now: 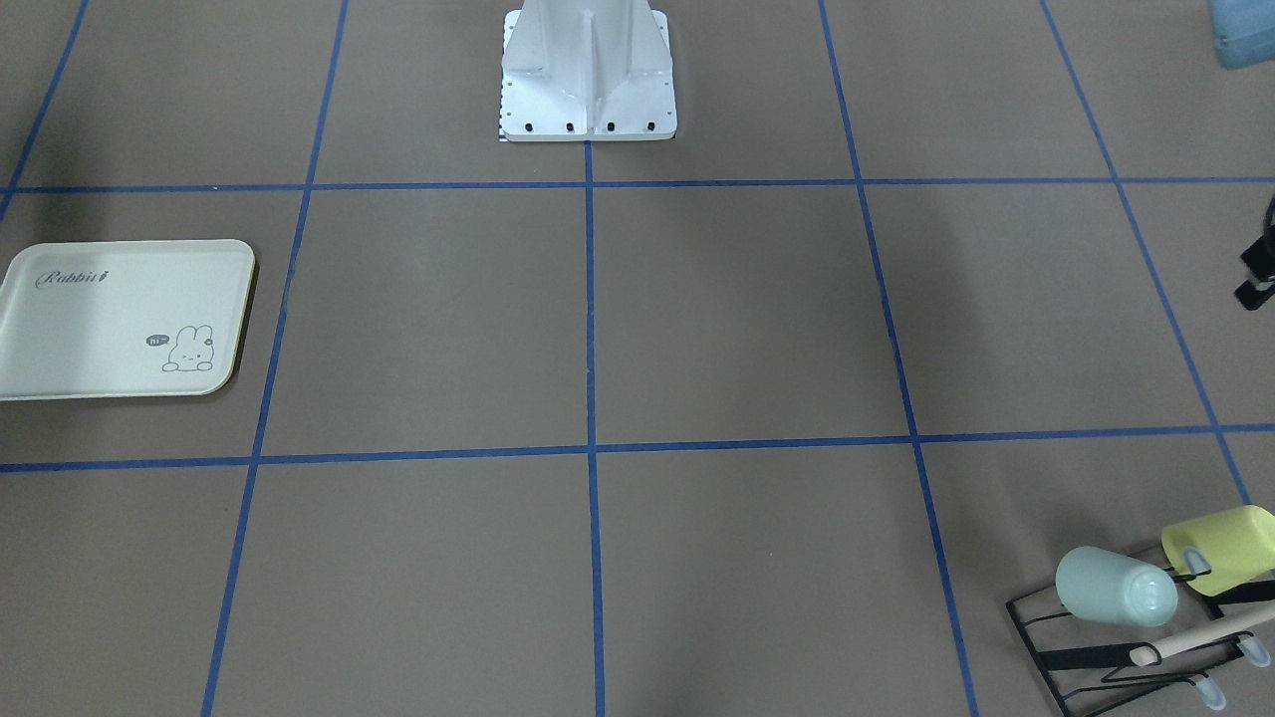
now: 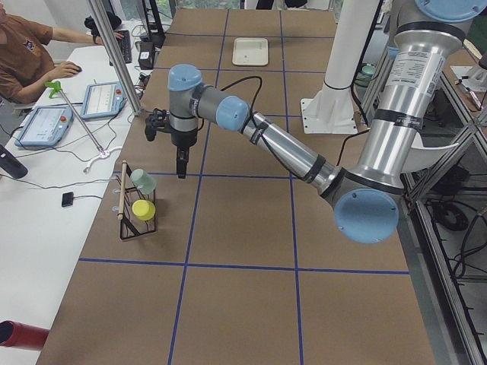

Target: Left arm grabs green cup and hands to right arm on tray

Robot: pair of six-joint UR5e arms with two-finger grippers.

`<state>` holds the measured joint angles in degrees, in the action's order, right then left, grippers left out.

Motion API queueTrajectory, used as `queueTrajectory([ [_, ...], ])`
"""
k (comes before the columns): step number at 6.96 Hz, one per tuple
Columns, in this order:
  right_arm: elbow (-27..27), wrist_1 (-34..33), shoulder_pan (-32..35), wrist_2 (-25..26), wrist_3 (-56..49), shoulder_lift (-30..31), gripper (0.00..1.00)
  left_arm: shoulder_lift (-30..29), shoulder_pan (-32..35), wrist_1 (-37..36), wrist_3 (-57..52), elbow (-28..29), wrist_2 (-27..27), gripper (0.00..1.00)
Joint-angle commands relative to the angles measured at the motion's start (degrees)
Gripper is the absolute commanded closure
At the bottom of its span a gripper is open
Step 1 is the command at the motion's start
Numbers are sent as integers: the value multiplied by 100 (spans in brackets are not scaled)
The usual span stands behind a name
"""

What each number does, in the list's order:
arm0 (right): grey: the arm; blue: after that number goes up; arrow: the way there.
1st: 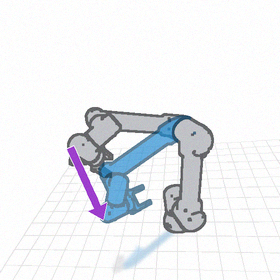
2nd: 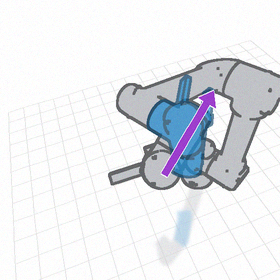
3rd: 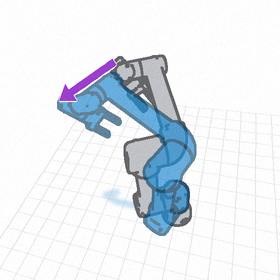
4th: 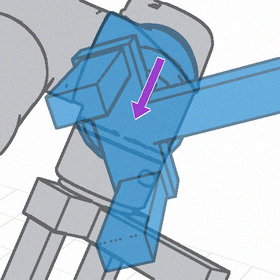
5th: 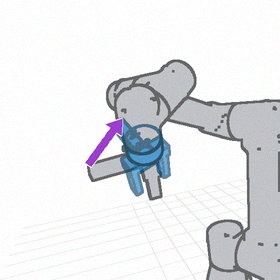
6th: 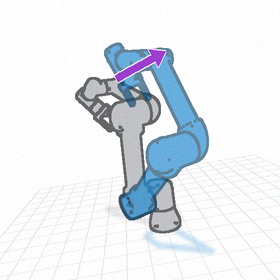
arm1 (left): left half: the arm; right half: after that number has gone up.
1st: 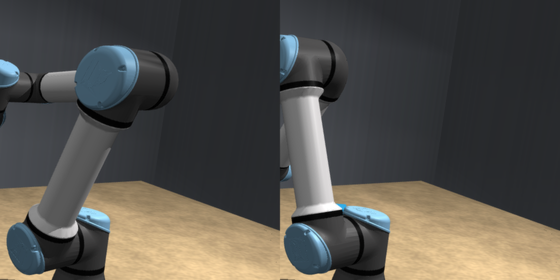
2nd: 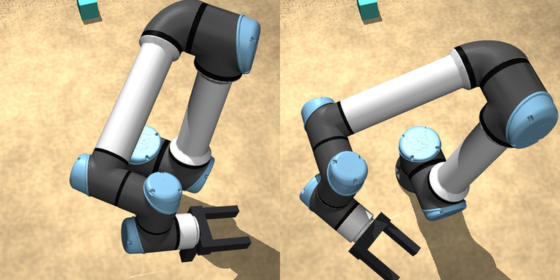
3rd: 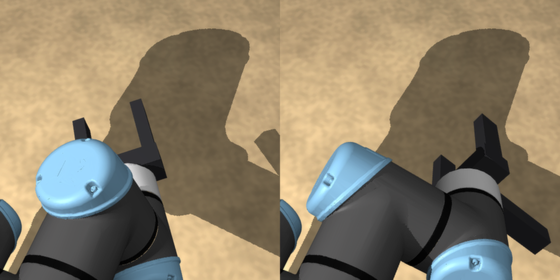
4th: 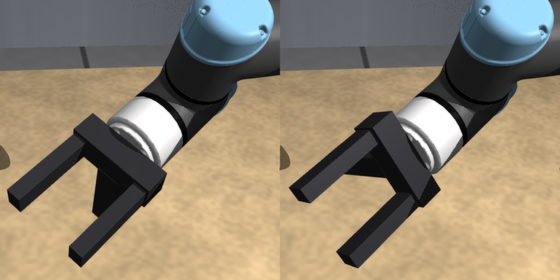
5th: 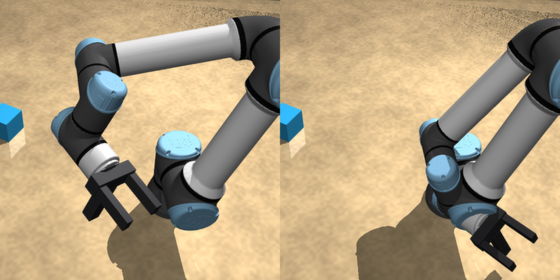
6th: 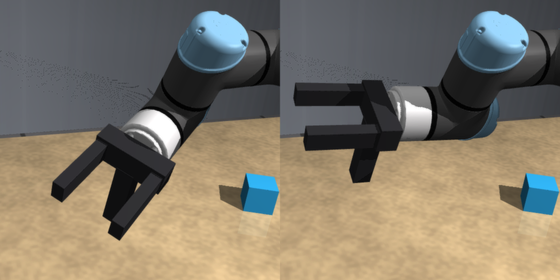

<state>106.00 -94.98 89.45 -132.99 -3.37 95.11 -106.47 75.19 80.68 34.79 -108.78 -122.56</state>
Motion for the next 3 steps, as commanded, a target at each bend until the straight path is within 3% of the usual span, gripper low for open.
queueTrajectory([
  [1,-9,6,-7,2,3,-45,0,-443,-907,1048,1789,459,1194,0],
  [3,-18,6,-7,10,20,-98,0,-1187,-1155,2541,2617,2168,1810,0],
])
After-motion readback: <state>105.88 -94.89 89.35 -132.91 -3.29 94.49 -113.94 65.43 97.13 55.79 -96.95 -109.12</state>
